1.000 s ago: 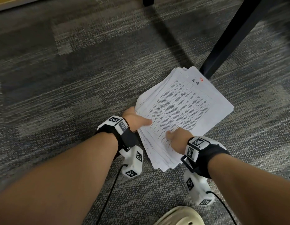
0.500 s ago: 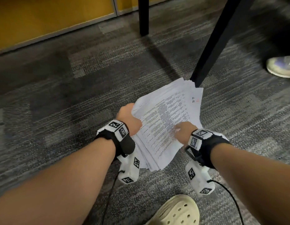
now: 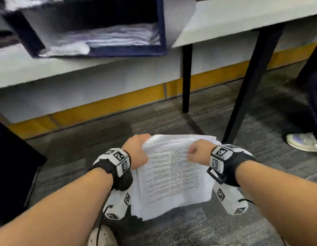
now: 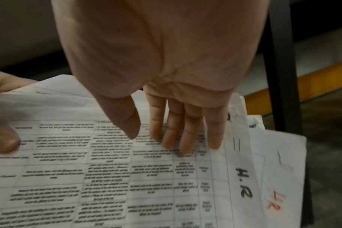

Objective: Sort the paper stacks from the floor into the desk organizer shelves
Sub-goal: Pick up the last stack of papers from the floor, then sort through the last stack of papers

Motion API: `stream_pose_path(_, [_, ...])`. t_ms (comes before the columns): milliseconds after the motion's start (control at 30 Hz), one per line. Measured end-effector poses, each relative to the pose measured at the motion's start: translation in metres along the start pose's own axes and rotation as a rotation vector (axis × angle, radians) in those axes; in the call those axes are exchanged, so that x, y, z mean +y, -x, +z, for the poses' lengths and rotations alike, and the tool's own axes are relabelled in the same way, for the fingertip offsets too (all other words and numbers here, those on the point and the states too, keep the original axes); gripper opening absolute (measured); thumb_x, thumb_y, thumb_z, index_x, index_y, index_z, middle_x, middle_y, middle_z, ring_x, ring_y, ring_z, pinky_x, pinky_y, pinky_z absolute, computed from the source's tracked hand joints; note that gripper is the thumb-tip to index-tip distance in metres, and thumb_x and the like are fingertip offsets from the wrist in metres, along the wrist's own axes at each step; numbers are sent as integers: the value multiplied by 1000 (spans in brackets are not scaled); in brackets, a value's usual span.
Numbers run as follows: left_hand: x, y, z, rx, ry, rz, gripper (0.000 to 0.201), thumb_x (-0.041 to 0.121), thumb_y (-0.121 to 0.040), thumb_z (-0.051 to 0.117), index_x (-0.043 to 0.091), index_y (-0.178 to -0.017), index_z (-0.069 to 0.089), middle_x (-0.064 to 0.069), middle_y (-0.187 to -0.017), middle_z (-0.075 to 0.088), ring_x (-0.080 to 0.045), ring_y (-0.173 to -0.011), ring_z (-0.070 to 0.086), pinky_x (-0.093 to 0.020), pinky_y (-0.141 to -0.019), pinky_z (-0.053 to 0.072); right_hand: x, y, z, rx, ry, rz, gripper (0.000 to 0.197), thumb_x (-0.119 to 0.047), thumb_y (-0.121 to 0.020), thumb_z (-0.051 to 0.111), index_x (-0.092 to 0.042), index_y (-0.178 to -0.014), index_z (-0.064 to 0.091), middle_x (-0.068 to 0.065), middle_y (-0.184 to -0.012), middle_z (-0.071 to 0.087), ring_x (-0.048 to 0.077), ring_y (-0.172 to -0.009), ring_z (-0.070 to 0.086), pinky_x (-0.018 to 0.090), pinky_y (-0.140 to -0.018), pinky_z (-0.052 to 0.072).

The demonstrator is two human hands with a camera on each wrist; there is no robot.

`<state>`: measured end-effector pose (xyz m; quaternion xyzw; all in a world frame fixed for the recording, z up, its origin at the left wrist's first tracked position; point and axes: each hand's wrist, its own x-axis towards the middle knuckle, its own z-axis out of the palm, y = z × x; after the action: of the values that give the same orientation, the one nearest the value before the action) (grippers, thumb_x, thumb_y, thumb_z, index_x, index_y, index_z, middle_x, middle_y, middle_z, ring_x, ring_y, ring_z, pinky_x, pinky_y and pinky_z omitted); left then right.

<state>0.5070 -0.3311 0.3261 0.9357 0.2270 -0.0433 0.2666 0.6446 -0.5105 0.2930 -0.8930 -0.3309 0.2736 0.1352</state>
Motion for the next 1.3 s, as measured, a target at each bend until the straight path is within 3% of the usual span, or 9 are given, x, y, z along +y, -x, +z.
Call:
stream_pose_path(233, [17, 135, -131, 124, -75, 76, 40, -3, -68, 73, 31, -79, 54, 10, -83, 60, -16, -81, 60, -23, -60, 43, -113, 111, -66, 22, 66, -204, 17, -30, -83, 63, -18, -81, 75, -2, -87, 72, 16, -84, 66, 34, -80, 57])
stream_pose_path(500, [-5, 282, -245, 390, 35, 60, 53, -6, -70, 75, 26, -109, 62, 7, -97, 64, -16, -89, 60, -19, -61, 45, -239, 220, -99, 125, 60, -357, 27, -35, -87, 59, -13, -82, 74, 0, -75, 72, 9, -61, 62, 18, -54, 49])
stream_pose_path(633, [-41, 338, -292, 637, 281, -4, 52, -9, -65, 79, 28, -98, 63, 0, -97, 67, -25, -93, 64, -38, -83, 55, -293, 246, -107, 110, -45, -372, 41, -41, -93, 55, -6, -77, 69, 3, -64, 68, 11, -50, 61, 18, -46, 48])
stream_pose_path(800, [-88, 376, -330, 961, 579, -21, 52, -9, -59, 80, 21, -98, 63, -2, -92, 67, -25, -90, 63, -34, -81, 50, -355, 240, -103, 16, -264, -304, 66, -64, -86, 49, -2, -71, 64, 13, -58, 65, 26, -49, 60, 33, -59, 53])
stream_pose_path(933, [-123, 381, -342, 1074, 667, -92, 57, 0, -62, 80, 32, -104, 59, -2, -105, 67, -25, -98, 62, -41, -89, 51, -396, 221, -101, -55, -377, -395, 71, -72, -81, 43, -13, -120, 53, 12, -116, 62, 30, -84, 65, 36, -66, 57])
stream_pose_path(1000, [-147, 374, -353, 1085, 746, -114, 58, 5, -59, 82, 33, -106, 63, -3, -109, 69, -28, -104, 64, -49, -93, 51, -417, 206, -101, -108, -582, -479, 63, -69, -78, 51, -25, -123, 48, 5, -131, 54, 25, -98, 61, 37, -71, 55])
stream_pose_path(1100, [-173, 358, -359, 1084, 963, -100, 63, 7, -52, 86, 24, -109, 65, -8, -110, 70, -31, -104, 65, -51, -93, 50, -444, 178, -106, -102, -886, -566, 76, -67, -64, 74, -19, -121, 57, 2, -129, 60, 26, -113, 58, 50, -98, 46])
stream_pose_path(1200, [-193, 337, -356, 1071, 1130, -23, 82, 17, -39, 88, 18, -117, 62, -11, -115, 70, -35, -106, 65, -59, -95, 47, -463, 164, -112, -67, -1188, -625, 71, -51, -64, 81, -14, -122, 60, 6, -121, 67, 26, -108, 64, 49, -97, 47])
stream_pose_path(1300, [-180, 325, -357, 1019, 1231, 81, 68, 3, -59, 81, 13, -123, 58, -17, -118, 67, -38, -108, 64, -59, -98, 45, -474, 154, -112, -170, -1331, -656, 54, -39, -74, 74, -12, -119, 62, 11, -113, 70, 29, -103, 67, 49, -97, 48])
